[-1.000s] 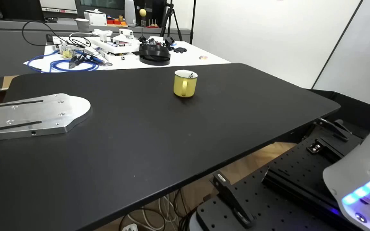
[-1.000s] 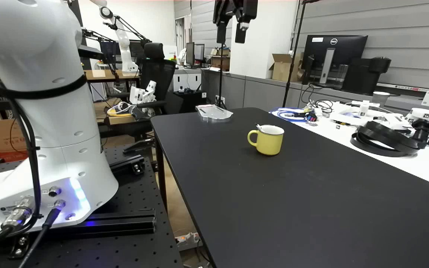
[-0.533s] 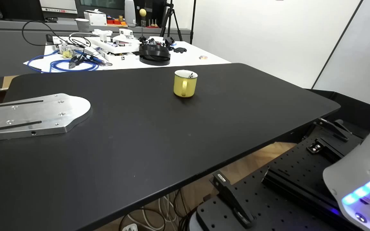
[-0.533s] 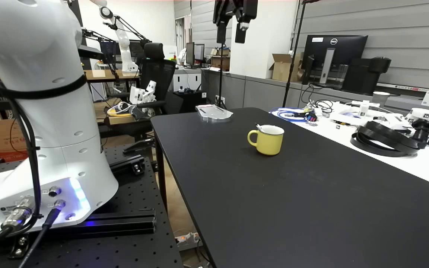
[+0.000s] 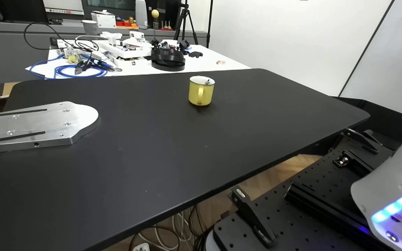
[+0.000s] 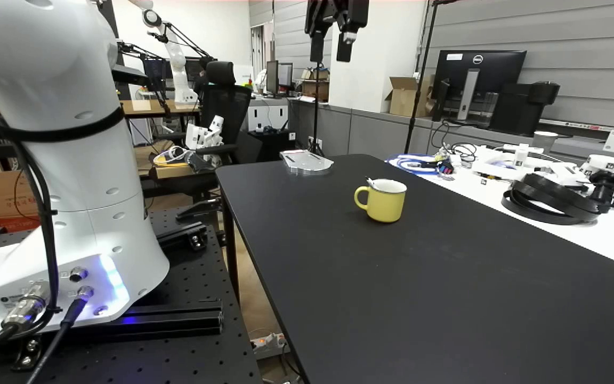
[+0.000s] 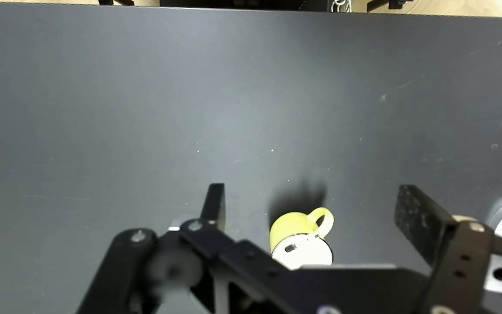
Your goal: Remove the pen from the cup
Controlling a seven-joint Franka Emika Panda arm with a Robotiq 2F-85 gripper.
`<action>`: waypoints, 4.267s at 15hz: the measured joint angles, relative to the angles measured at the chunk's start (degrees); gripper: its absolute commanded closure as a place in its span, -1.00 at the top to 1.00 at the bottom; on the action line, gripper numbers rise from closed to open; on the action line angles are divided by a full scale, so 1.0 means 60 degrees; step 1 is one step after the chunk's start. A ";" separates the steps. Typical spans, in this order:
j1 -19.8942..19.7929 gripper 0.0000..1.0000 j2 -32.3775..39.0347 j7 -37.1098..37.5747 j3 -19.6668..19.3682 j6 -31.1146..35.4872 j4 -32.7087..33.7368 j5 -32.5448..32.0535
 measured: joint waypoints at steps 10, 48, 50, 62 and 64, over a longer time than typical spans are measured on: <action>0.0000 1.00 0.0154 -0.0001 0.0000 0.0047 0.0022 0.0010; -0.0318 1.00 1.0160 0.5485 -0.0519 -0.0004 0.6506 0.4425; -0.0380 1.00 1.0251 0.5485 -0.0551 -0.0002 0.6475 0.4608; -0.0436 1.00 1.0341 0.5414 -0.0548 0.0426 0.5733 0.5141; -0.0436 1.00 1.0342 0.5335 -0.0544 0.0564 0.5604 0.5226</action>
